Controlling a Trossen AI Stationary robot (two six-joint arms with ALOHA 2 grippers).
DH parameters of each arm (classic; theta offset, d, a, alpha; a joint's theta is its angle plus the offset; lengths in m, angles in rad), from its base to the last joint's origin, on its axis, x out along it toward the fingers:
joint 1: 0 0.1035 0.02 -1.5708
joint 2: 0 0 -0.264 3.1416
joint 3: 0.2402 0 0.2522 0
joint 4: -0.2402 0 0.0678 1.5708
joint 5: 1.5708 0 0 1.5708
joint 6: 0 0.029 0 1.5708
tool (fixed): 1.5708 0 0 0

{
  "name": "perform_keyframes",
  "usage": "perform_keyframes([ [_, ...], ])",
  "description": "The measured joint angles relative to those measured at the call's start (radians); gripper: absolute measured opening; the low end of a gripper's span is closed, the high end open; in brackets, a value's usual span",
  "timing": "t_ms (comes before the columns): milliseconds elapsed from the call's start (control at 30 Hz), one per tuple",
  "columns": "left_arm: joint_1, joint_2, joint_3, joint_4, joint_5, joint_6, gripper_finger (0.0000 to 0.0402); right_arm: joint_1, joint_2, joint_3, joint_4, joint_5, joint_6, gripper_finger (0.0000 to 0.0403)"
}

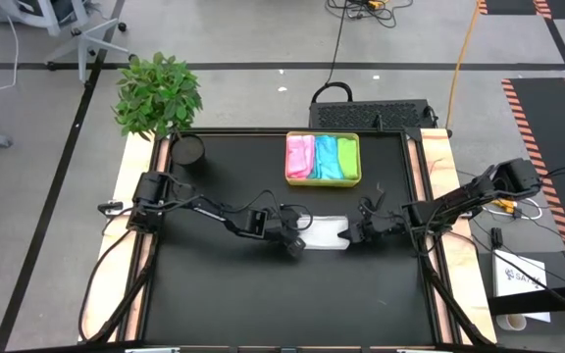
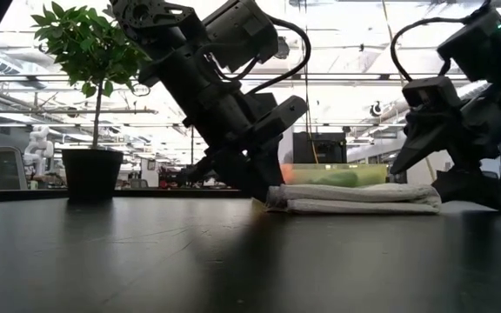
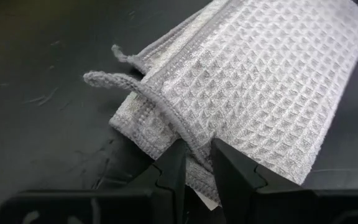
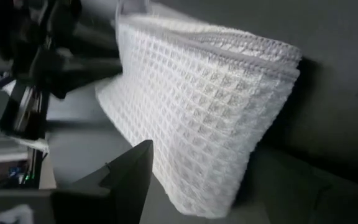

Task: Fold microfiber towels
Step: Put the white microfiber cloth into the bin

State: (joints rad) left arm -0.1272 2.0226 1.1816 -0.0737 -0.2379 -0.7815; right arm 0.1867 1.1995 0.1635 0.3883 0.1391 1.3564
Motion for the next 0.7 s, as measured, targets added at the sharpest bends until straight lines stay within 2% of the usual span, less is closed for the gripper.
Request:
perform_keyframes([
  [267,0.000,0.002,-0.001,0.052,0.002,0.000,0.0081,-0.050,0.001,-0.001,0.026,0.019,-0.060,0.0248],
  [400,0.000,0.002,-0.001,0.053,0.002,0.000,0.0081,-0.065,0.001,-0.001,0.027,0.019,-0.060,0.0230],
  [533,0.005,0.002,-0.001,0.053,0.002,0.000,0.0081,-0.072,0.001,-0.001,0.027,0.017,-0.056,0.0177],
  [700,0.014,0.002,-0.001,0.054,0.006,-0.007,0.0081,-0.072,0.001,-0.001,0.027,0.019,-0.053,0.0073],
])
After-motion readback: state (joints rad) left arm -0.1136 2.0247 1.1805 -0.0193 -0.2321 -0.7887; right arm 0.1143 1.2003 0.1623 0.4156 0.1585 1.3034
